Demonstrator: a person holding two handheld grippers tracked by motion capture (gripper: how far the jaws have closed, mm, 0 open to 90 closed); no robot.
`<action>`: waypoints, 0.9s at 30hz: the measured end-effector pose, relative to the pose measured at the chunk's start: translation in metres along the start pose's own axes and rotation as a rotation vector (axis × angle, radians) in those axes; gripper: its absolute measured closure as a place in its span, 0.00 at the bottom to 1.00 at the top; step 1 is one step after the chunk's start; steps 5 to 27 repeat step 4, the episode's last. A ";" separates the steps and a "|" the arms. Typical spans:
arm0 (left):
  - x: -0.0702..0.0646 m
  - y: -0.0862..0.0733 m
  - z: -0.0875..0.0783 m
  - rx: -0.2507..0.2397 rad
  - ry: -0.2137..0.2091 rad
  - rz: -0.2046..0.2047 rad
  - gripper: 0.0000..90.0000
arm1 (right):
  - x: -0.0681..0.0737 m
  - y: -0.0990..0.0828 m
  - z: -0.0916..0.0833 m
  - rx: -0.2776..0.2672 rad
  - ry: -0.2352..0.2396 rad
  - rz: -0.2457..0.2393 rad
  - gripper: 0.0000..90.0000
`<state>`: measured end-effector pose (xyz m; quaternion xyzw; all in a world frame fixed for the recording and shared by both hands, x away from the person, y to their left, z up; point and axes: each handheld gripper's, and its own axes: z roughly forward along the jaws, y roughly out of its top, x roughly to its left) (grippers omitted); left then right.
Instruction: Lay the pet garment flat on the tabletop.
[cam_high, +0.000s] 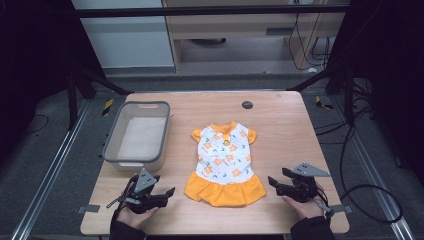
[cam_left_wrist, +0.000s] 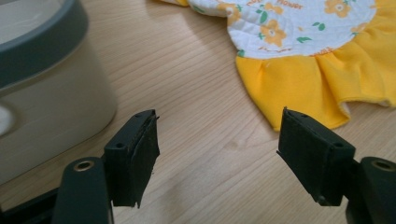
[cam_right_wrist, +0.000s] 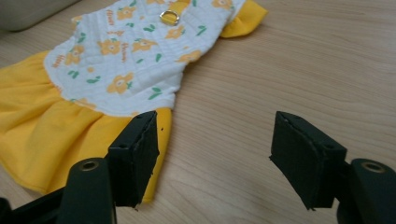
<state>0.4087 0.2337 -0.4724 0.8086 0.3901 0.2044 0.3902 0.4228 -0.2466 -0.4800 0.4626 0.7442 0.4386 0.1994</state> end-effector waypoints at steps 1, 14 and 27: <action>0.001 -0.002 -0.001 -0.002 0.010 -0.005 0.30 | -0.002 -0.001 -0.001 -0.001 -0.010 0.007 0.34; 0.006 -0.006 -0.004 0.000 0.040 -0.002 0.28 | -0.007 -0.005 -0.005 -0.010 -0.033 0.030 0.30; 0.006 -0.006 -0.004 0.000 0.040 -0.002 0.28 | -0.007 -0.005 -0.005 -0.010 -0.033 0.030 0.30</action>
